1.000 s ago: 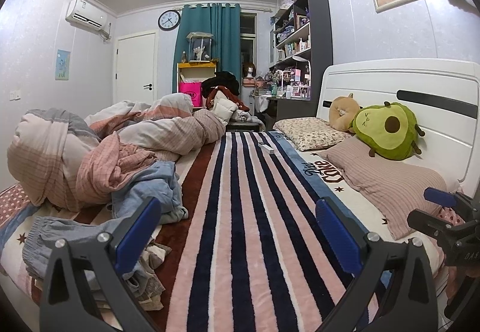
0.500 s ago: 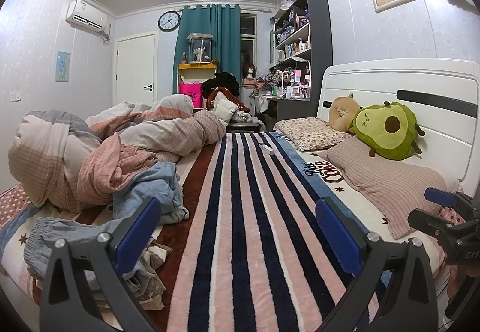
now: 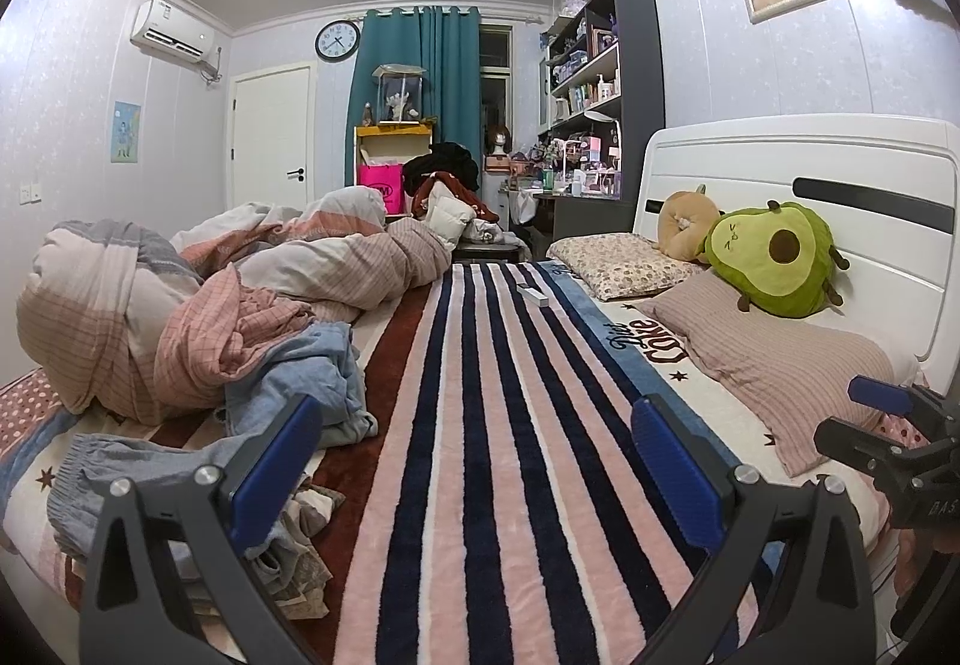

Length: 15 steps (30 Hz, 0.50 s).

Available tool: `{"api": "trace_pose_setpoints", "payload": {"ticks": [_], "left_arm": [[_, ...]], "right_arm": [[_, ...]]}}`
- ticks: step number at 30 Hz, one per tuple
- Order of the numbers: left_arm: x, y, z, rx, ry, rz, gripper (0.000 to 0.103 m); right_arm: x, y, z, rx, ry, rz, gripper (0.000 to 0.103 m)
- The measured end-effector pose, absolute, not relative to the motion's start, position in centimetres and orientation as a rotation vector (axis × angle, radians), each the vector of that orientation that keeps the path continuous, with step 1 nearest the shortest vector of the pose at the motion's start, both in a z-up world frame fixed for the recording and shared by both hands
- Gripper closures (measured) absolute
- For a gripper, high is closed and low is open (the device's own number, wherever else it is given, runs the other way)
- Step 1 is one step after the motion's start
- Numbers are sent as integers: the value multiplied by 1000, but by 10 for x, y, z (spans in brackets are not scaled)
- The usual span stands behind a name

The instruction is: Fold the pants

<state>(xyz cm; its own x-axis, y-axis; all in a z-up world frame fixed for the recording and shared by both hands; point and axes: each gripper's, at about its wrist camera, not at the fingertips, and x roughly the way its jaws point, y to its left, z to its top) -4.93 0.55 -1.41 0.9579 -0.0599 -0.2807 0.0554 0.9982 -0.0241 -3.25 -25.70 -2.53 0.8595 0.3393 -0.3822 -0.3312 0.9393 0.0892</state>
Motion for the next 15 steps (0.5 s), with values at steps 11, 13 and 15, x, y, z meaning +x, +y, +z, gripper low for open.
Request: {"api": "trace_pose_setpoints", "payload": {"ticks": [11, 13, 15], "left_arm": [[-49, 5, -14, -17, 285, -57, 1], [-49, 5, -14, -14, 286, -64, 1], [-50, 4, -15, -16, 290, -60, 1]], "right_arm": [[-32, -257, -25, 21, 405, 352, 1], [-32, -258, -25, 22, 405, 353, 1], [-32, -258, -26, 22, 407, 352, 1]]}}
